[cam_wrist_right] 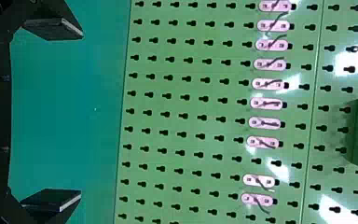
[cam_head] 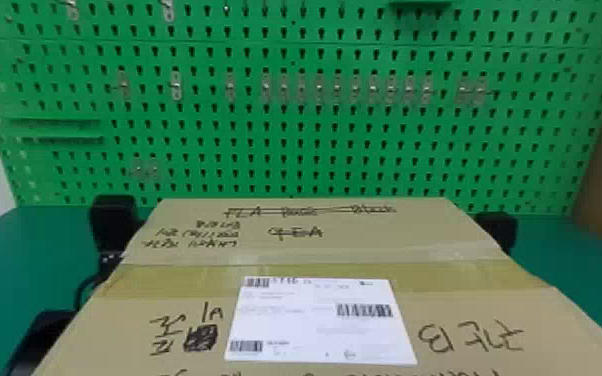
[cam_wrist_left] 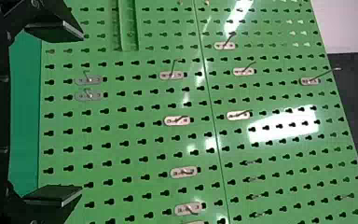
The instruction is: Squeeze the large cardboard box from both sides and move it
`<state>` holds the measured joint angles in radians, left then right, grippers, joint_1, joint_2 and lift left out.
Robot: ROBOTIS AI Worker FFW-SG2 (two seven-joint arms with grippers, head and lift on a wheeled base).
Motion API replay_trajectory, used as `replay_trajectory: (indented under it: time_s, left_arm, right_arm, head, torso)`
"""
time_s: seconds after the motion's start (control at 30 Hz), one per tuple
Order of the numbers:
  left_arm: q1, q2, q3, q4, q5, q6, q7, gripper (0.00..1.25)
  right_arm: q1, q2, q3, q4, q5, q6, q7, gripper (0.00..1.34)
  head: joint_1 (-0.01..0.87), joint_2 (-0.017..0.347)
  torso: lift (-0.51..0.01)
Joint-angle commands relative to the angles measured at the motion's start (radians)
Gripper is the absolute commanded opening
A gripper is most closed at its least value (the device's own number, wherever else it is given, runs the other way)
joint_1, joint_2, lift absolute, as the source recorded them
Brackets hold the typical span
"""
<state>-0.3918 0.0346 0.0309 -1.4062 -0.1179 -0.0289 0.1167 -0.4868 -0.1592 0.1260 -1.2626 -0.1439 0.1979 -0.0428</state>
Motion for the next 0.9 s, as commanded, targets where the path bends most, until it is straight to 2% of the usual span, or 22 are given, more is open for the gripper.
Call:
replay_trajectory:
  time_s: [0.0,0.17,0.87]
  left_arm:
    - [0.002,-0.001,0.003,0.000,-0.008,0.000,0.000,1.12]
    - [-0.009,0.005,0.003,0.000,-0.009,0.000,0.000,1.12]
    - [-0.041,0.014,-0.011,0.000,-0.016,-0.002,0.000,1.12]
  right_arm:
    - [0.001,-0.017,-0.003,0.000,0.003,0.000,0.001,1.24]
    - [-0.013,-0.025,0.001,0.000,0.007,0.000,0.003,1.24]
    - [-0.052,-0.022,0.015,0.000,0.015,0.000,0.005,1.24]
  head:
    - [0.398,0.051]
    - [0.398,0.051]
    - [0.398,0.051]
  torso:
    - [-0.209]
    - [-0.209]
    - [-0.209]
